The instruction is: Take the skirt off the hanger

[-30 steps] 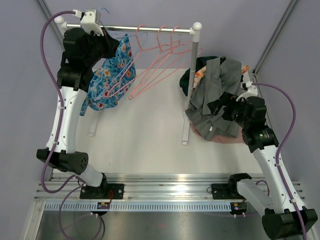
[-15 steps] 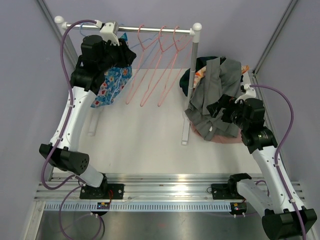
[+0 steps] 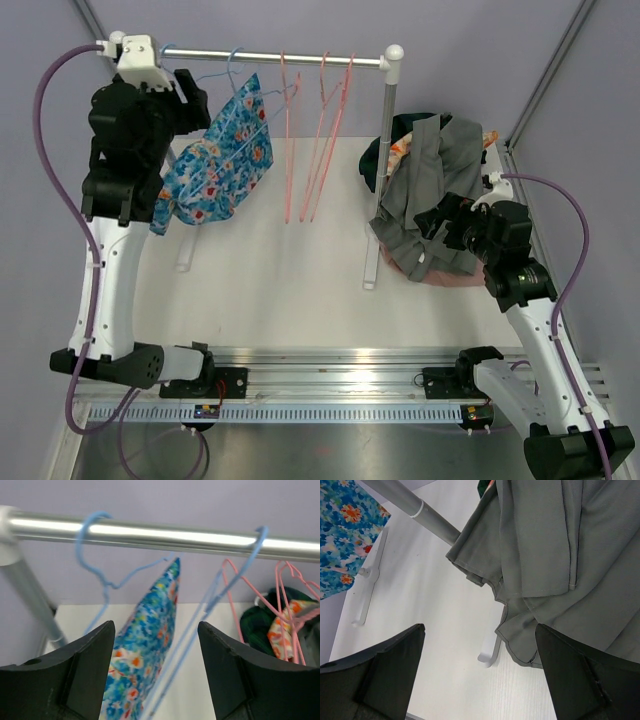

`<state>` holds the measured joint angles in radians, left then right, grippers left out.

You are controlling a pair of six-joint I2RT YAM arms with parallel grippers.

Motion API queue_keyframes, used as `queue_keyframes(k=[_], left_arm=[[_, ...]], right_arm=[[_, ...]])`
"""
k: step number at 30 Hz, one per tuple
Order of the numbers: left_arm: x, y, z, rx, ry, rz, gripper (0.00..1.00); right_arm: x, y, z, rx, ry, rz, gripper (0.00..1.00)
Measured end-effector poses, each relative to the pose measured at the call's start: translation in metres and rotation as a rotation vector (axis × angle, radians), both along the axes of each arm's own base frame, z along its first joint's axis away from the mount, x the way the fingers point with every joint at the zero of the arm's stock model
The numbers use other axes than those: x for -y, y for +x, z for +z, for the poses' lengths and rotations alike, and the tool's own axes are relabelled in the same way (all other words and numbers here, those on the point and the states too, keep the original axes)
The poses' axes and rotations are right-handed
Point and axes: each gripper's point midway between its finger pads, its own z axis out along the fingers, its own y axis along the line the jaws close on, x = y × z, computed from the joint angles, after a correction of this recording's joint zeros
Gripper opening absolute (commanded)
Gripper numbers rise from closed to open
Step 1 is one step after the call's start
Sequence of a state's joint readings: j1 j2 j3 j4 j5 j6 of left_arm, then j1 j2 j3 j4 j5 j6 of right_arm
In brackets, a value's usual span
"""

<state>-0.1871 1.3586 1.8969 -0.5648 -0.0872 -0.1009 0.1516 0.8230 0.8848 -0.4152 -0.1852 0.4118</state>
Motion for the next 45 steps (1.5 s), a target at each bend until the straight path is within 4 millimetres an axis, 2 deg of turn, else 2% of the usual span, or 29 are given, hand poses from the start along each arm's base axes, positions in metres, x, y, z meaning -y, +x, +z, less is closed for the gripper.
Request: queue_keyframes(k=[5,9,12,19,21,22,24,25,27,28,32,36,40,42,45], left_arm=[[-0.042,-0.012,0.006,0.035,0.000,0.147,0.71],[-0.069,-0.005,-0.009,0.016,0.021,0.248,0.71],[-0.083,0.009,-0.031,-0.036,0.044,0.296,0.70],[-0.108,0.062,-0.086,-0.170,0.041,0.331,0.66],[-0.110,0.074,-0.098,-0.198,0.035,0.320,0.61],[-0.111,0.080,-0.104,-0.212,0.031,0.315,0.54],[-0.111,0.087,-0.108,-0.221,0.023,0.307,0.47],[-0.112,0.088,-0.108,-0.220,0.019,0.304,0.37],[-0.112,0.088,-0.109,-0.224,0.017,0.294,0.27],[-0.112,0.088,-0.109,-0.225,0.012,0.291,0.18],[-0.107,0.088,-0.108,-0.223,-0.001,0.263,0.00],[-0.102,0.079,-0.107,-0.235,-0.014,0.242,0.00],[-0.093,0.062,-0.103,-0.255,-0.025,0.204,0.00],[-0.088,0.052,-0.098,-0.258,-0.028,0.179,0.00],[-0.078,0.039,-0.086,-0.253,-0.031,0.132,0.00]], right_arm=[[0.000,-0.001,-0.002,-0.006,-0.002,0.004,1.00],[-0.004,-0.001,-0.004,-0.017,0.003,0.025,0.99],[-0.007,-0.001,-0.008,-0.032,0.007,0.042,1.00],[-0.010,-0.003,-0.012,-0.052,0.005,0.052,0.99],[-0.010,-0.004,-0.013,-0.053,0.004,0.053,0.99],[-0.010,-0.004,-0.013,-0.053,0.004,0.053,0.99],[-0.010,-0.004,-0.013,-0.054,0.004,0.053,0.99],[-0.010,-0.004,-0.013,-0.054,0.004,0.053,1.00],[-0.010,-0.004,-0.013,-0.053,0.003,0.053,0.99],[-0.010,-0.004,-0.013,-0.054,0.003,0.053,0.99],[-0.010,-0.004,-0.016,-0.060,0.002,0.054,0.99],[-0.010,-0.004,-0.017,-0.062,0.001,0.054,0.99],[-0.010,-0.004,-0.015,-0.061,0.001,0.053,0.99],[-0.010,-0.003,-0.008,-0.054,0.003,0.053,0.99],[-0.010,-0.001,0.015,-0.009,0.009,0.053,0.99]])
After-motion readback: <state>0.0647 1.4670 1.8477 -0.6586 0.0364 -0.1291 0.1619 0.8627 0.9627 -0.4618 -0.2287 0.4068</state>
